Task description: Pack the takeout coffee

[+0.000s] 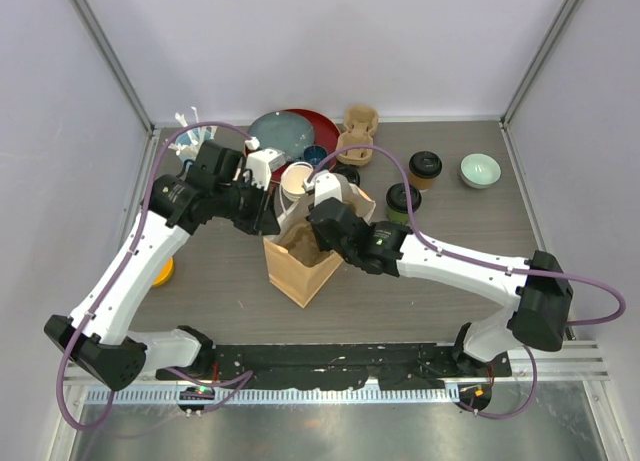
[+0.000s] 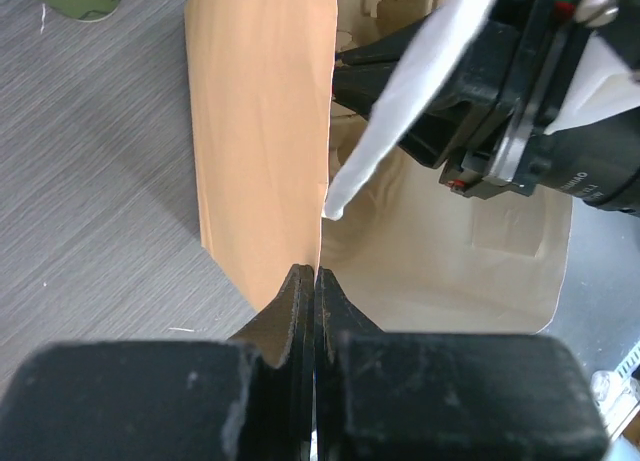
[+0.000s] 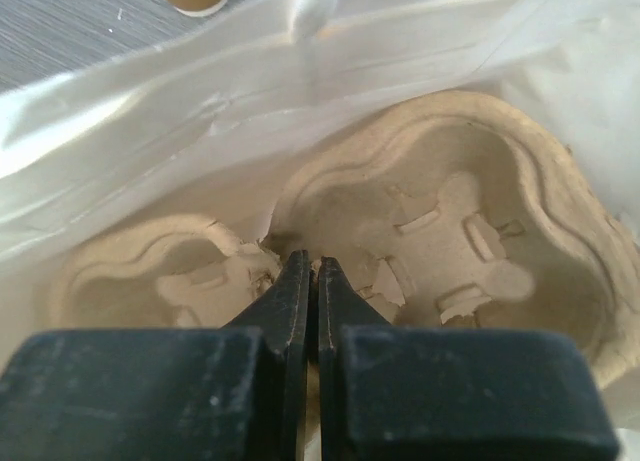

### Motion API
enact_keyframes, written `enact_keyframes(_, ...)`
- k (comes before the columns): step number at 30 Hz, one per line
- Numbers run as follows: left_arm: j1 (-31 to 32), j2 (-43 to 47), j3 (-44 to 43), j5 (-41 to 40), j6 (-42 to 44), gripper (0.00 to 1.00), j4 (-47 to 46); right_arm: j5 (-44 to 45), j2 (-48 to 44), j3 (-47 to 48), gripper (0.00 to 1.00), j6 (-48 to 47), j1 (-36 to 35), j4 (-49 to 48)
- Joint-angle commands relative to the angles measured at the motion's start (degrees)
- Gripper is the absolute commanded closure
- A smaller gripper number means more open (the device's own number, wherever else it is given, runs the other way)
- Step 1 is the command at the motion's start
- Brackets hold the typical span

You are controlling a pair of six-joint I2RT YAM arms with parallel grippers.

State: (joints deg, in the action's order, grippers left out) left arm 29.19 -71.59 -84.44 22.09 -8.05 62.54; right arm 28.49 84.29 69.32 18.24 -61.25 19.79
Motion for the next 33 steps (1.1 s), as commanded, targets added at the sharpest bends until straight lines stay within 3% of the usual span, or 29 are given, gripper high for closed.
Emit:
enact_keyframes(1, 0.0, 0.0, -0.6, 0.8, -0.9, 1.00, -3.5, 0.4, -2.1, -0.7, 0.99, 0.6, 0.1, -1.2)
enact_keyframes(14, -0.5, -2.1, 0.5, 2.9, -5.0, 1.00, -6.3, -4.5, 3.7, 1.5, 0.99, 7.4, 0.0, -1.6)
enact_keyframes(24, -3.9, -1.6, 0.9, -2.7, -4.6, 1.00, -7.8, -9.6, 2.7, -5.0, 0.99, -1.2, 0.1, 0.5)
enact_keyframes(28, -3.8, -1.9, -0.1, -5.0, -2.8, 1.00, -8.1, -11.9, 3.7, -3.5, 0.99, -6.4, 0.0, 6.9)
enact_keyframes(33, -3.8, -1.6, -1.6, -2.4, -1.5, 1.00, -7.2, -13.7, 6.4, -0.6, 0.99, -5.9, 0.3, 13.0)
